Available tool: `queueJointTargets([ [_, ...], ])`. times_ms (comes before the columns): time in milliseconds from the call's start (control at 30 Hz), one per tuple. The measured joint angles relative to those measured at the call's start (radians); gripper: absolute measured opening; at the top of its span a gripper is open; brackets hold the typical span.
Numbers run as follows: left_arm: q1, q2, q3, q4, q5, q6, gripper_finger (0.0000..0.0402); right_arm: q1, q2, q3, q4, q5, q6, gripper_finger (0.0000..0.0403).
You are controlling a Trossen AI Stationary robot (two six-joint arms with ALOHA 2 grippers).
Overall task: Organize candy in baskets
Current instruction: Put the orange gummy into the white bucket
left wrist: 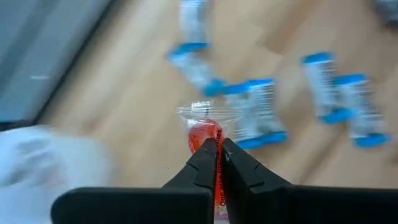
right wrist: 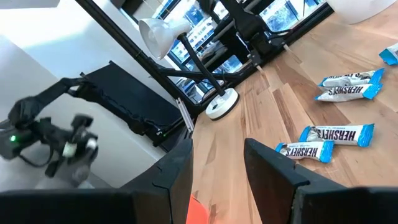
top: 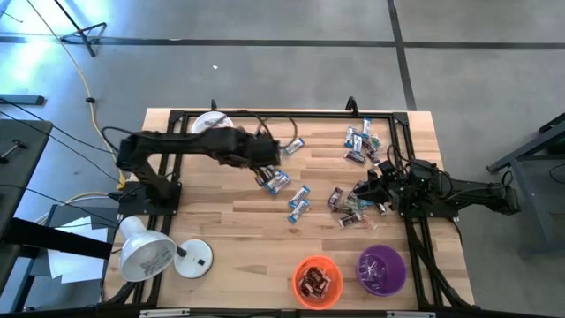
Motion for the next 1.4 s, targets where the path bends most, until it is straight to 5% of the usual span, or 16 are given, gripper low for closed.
queueJointTargets([
  [233,0.051,-0.096,0.000,-0.205,-0.206,-0.002,0.0000,0.000,0.000,0.000,0.000,0.000,0.000,0.0138],
  [500,0.213,-0.101,-0.036,-0.297,-0.262,0.104,0.0000,0.000,0.000,0.000,0.000,0.000,0.000,0.0138],
  [833,0.444,-0.144,-0.259,-0.021,-0.102,0.290,0.0000,0.000,0.000,0.000,0.000,0.000,0.000,0.0138],
  [1400,0.643,-0.145,-0.297,0.017,0.058,0.254,0.0023,0.000,0.000,0.000,0.000,0.000,0.000,0.0138],
])
